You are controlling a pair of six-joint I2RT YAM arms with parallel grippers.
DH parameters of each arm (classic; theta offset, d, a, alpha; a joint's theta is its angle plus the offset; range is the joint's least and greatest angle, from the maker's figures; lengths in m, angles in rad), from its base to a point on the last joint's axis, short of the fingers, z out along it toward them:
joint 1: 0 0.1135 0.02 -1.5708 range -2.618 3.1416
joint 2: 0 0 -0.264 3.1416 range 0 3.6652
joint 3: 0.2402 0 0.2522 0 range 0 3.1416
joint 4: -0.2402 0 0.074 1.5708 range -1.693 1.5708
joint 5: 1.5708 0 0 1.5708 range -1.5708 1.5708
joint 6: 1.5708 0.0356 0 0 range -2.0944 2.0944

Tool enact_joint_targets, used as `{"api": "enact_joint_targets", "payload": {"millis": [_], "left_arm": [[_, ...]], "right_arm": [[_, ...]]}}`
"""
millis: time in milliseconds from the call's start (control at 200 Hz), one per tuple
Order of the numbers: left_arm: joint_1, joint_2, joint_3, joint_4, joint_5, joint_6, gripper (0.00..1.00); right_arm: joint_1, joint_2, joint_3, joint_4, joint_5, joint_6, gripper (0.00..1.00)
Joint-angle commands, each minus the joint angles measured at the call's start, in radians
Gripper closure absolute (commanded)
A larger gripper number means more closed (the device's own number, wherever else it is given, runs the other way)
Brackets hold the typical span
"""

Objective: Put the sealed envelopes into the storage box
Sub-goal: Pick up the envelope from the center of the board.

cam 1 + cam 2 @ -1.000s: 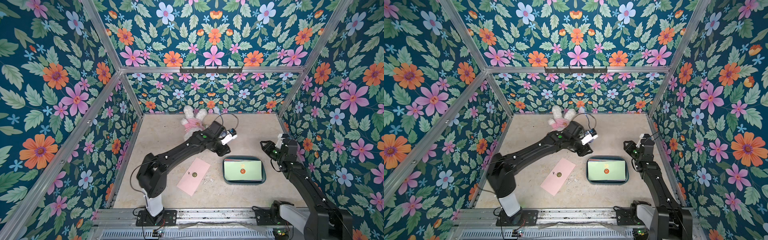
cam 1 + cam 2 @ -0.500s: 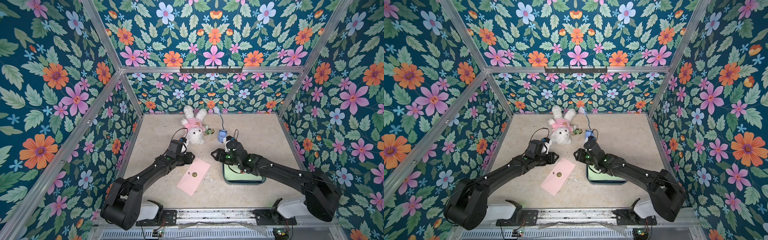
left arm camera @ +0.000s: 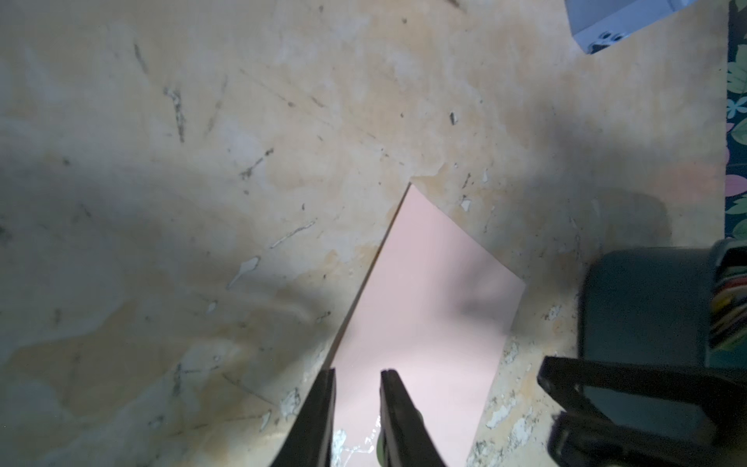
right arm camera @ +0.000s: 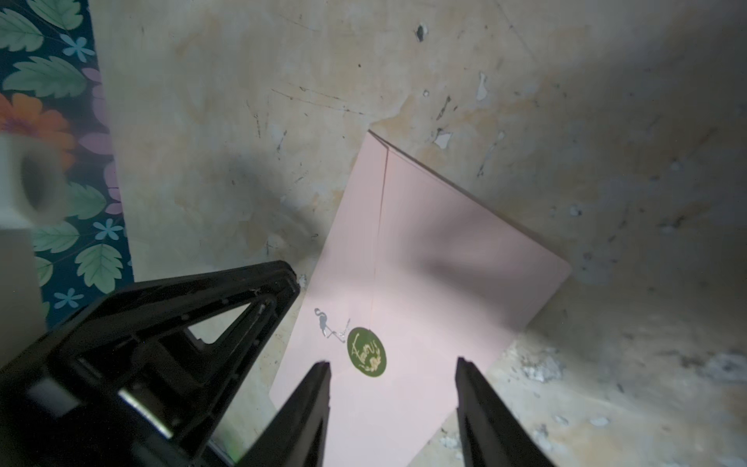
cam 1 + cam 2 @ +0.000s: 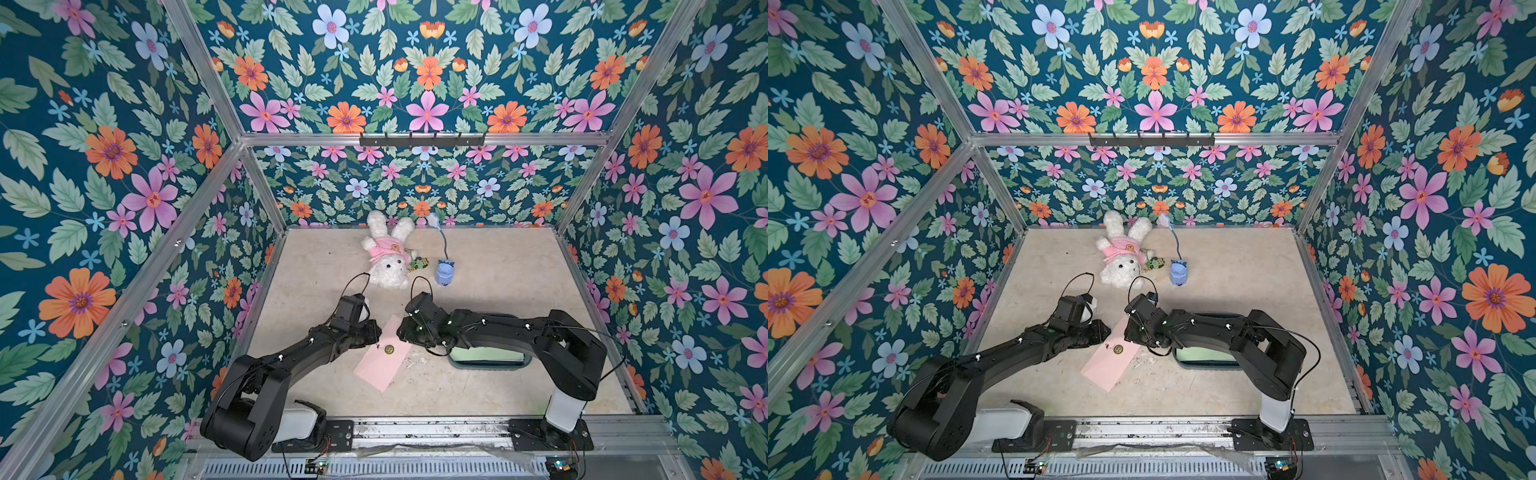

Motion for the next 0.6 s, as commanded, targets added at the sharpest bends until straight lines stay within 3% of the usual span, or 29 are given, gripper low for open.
{"api": "enact_joint_targets", "payload": {"millis": [0, 290, 595], "left_arm": [[0.001, 0.013, -0.007, 0.024, 0.005, -0.010, 0.75], [0.001, 0.051, -0.007, 0.010, -0.002, 0.001, 0.73], [0.001, 0.055, -0.013, -0.014, -0.009, 0.000, 0.75]], "right_arm": [[0.000, 0.012, 0.002, -0.056, 0.009, 0.030, 0.45], [-0.001, 0.030, 0.012, -0.111, 0.017, 0.060, 0.44], [-0.021, 0.038, -0.048, -0.038, -0.043, 0.100, 0.43]]}}
